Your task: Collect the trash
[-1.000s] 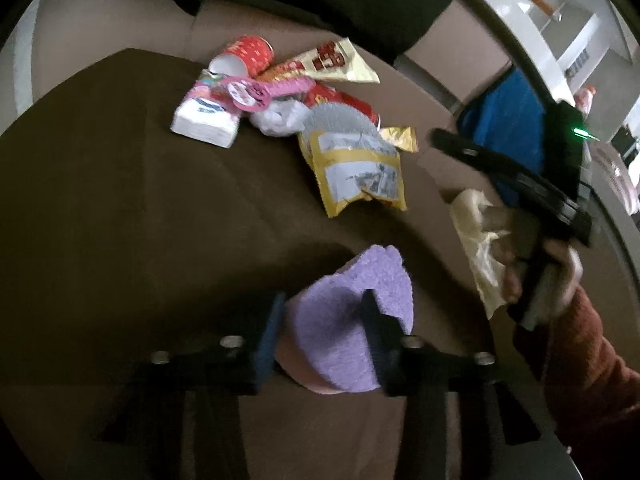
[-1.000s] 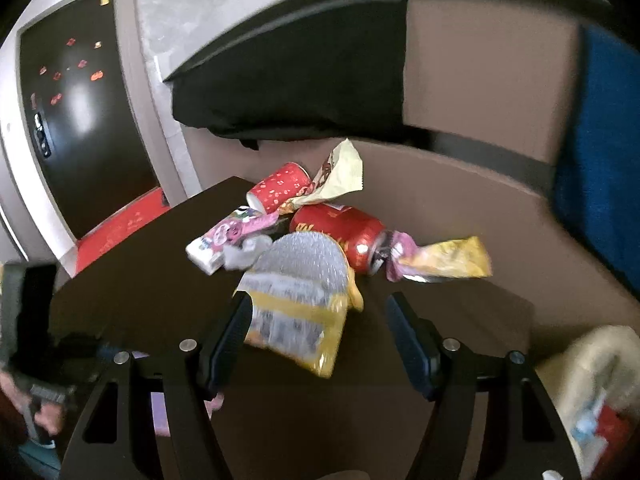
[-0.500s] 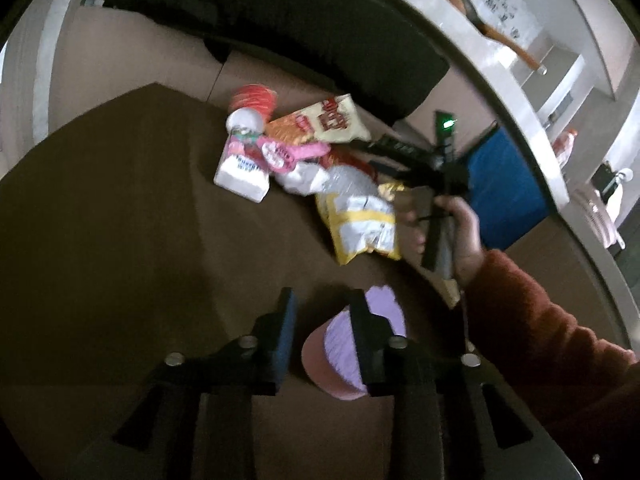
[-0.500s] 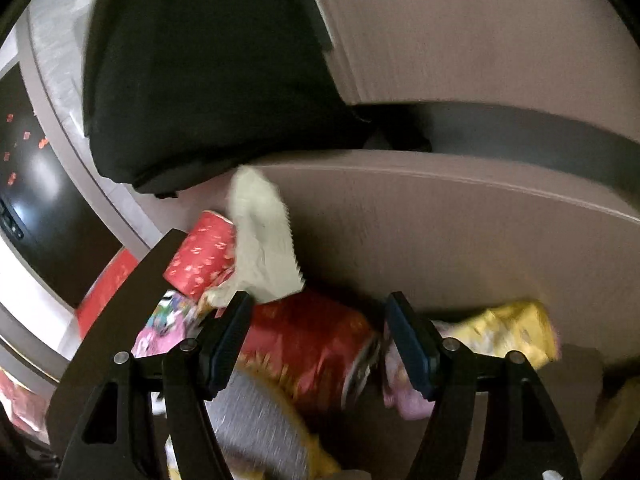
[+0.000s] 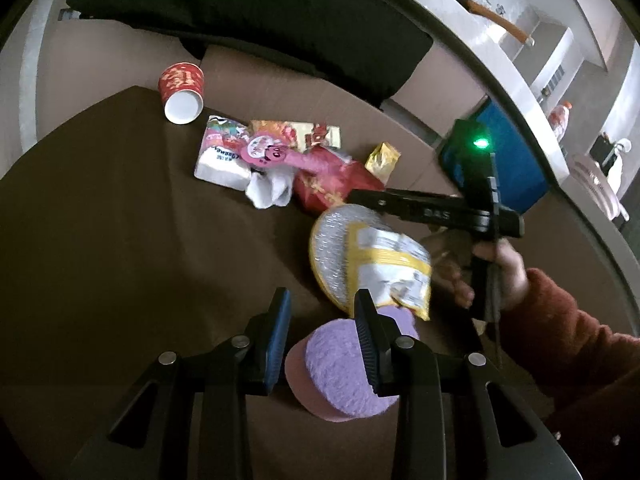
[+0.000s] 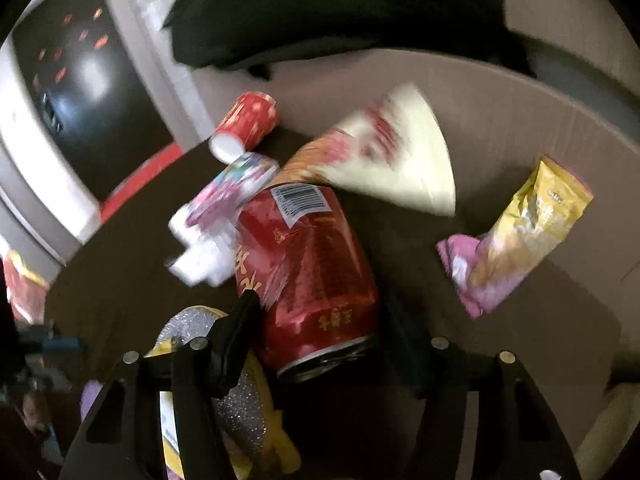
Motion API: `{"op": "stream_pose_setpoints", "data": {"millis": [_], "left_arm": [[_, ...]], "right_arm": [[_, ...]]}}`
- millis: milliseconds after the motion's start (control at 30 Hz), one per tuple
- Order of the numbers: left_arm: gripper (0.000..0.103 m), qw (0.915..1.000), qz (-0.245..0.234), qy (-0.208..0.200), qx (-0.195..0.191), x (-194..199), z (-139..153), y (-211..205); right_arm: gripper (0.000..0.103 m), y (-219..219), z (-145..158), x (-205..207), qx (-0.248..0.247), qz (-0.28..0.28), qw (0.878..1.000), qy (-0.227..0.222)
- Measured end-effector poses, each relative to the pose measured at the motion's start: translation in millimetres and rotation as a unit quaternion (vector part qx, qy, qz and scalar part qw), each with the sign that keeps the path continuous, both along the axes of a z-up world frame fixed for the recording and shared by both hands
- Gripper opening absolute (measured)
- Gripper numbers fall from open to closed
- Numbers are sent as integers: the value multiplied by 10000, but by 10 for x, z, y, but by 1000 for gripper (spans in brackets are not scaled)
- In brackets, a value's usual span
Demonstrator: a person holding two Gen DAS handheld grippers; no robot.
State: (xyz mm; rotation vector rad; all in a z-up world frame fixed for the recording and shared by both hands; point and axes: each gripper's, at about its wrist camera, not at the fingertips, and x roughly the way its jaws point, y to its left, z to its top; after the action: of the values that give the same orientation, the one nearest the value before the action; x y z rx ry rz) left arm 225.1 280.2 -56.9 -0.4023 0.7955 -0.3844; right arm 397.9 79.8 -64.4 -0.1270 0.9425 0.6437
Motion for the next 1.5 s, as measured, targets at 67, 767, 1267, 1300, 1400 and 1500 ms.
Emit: {"op": "stream_pose_setpoints", "data": {"millis": [67,767,1267,1300,1400,1500], "left_arm": [[34,10000,11,6,59,-29,-4,1],[34,9985,454,307,88,-50,-143,-35],[46,9948,-611,631,512,-283,-113,-451],[46,9929,-773,615,666,-321,-85,-509],[46,9876,-1046,582,1014,-404,11,-599],[46,9885,-1059,414,999,-465,143,-556]], "right_arm": [[55,-32,37,-92,-139,-80,9998,-101],[55,-1310,209,-1163,25,-1350,9903,-337],[54,-1366,35,-1898,61,-1163,9926,-348],[54,-1403,37,-1923,88,-1180,9925,-316],[55,-1462,43,-1985,211,-1084,9935,-263],[56,-1478,78,-2058,353,-909,9946,-363]]}}
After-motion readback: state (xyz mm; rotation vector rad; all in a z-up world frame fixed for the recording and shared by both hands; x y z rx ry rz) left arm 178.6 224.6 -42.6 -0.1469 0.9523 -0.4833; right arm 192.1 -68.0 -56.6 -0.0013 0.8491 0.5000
